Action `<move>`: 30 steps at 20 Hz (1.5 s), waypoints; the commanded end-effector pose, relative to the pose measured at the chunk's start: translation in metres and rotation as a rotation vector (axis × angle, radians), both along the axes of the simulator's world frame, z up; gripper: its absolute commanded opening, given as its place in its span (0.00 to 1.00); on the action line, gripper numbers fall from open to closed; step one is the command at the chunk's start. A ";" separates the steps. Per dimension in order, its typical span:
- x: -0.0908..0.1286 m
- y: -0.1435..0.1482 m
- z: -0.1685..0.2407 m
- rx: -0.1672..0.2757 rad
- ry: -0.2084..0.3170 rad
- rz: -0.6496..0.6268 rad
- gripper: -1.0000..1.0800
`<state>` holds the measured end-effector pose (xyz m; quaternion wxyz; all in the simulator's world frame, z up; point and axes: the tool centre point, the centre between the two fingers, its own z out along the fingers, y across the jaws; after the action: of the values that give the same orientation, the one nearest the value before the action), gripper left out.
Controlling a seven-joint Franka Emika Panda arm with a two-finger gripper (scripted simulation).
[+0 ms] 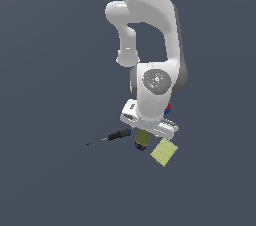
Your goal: Pick up a designated object from a clutter of objects.
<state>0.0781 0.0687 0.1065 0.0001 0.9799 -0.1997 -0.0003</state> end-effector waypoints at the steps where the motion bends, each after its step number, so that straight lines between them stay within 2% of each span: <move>1: 0.000 0.000 -0.007 0.000 0.001 0.000 0.96; 8: -0.001 0.000 -0.041 0.000 0.000 -0.003 0.96; 13: 0.000 0.000 -0.048 0.000 0.000 -0.004 0.96; 14: 0.000 0.000 -0.048 0.000 0.000 -0.004 0.00; 25: 0.000 0.001 -0.047 0.000 0.000 -0.003 0.00; 30: 0.001 -0.009 -0.036 0.000 0.000 -0.003 0.00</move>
<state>0.0771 0.0639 0.0636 0.0005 0.9796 -0.2008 -0.0028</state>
